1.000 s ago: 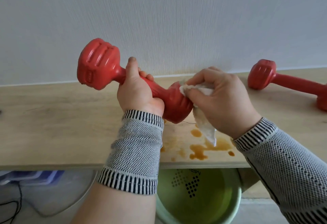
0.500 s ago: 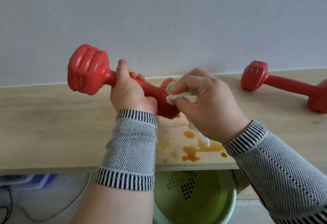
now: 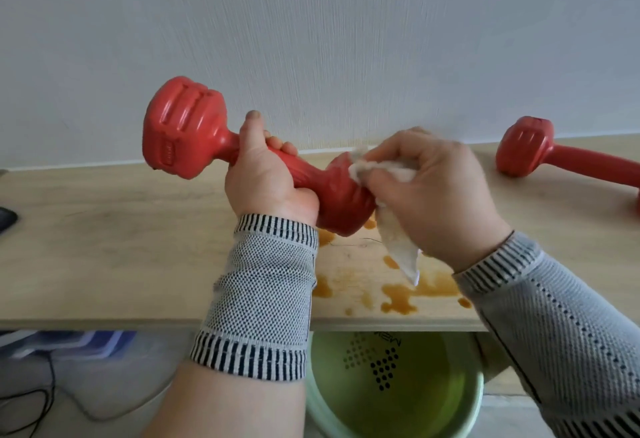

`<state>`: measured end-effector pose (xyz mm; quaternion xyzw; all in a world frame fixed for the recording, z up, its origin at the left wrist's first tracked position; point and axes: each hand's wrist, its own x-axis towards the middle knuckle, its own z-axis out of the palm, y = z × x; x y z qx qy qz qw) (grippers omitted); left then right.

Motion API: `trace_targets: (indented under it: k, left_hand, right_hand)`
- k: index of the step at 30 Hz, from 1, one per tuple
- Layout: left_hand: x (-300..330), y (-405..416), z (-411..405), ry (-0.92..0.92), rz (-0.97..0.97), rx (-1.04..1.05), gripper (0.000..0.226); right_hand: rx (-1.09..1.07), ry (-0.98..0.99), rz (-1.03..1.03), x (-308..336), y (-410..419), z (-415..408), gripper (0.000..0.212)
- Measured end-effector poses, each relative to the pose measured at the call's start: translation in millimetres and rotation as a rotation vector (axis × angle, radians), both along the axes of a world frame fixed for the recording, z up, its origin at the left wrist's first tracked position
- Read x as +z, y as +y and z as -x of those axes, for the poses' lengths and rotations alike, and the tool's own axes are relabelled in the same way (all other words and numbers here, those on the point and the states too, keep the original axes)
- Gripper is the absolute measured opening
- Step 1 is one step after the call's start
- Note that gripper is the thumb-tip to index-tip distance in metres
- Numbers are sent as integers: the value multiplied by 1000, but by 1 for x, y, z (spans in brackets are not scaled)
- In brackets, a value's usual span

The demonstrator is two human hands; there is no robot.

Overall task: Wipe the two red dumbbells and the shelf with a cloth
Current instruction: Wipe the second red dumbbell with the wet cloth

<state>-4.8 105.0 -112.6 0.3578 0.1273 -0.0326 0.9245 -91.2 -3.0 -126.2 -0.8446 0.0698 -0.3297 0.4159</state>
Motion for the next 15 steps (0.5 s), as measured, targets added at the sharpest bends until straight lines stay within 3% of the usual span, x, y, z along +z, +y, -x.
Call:
trace_targets:
  k: [4,6,11,15]
  left_hand:
    - [0,-2,1,-21,-5,-28,32]
    - [-2,0,-3,30,16,-27,33]
    - [-7,12,-13,111,56,-61,37]
    - [-4,5,-7,32,-31,-106,49]
  right_hand:
    - [73,5,-264,7,-9,2,7]
    - [80,19,-208,6,-6,6,8]
    - [91,1,152,-1,11,7,8]
    - [47,-21,51,-1,4,0,6]
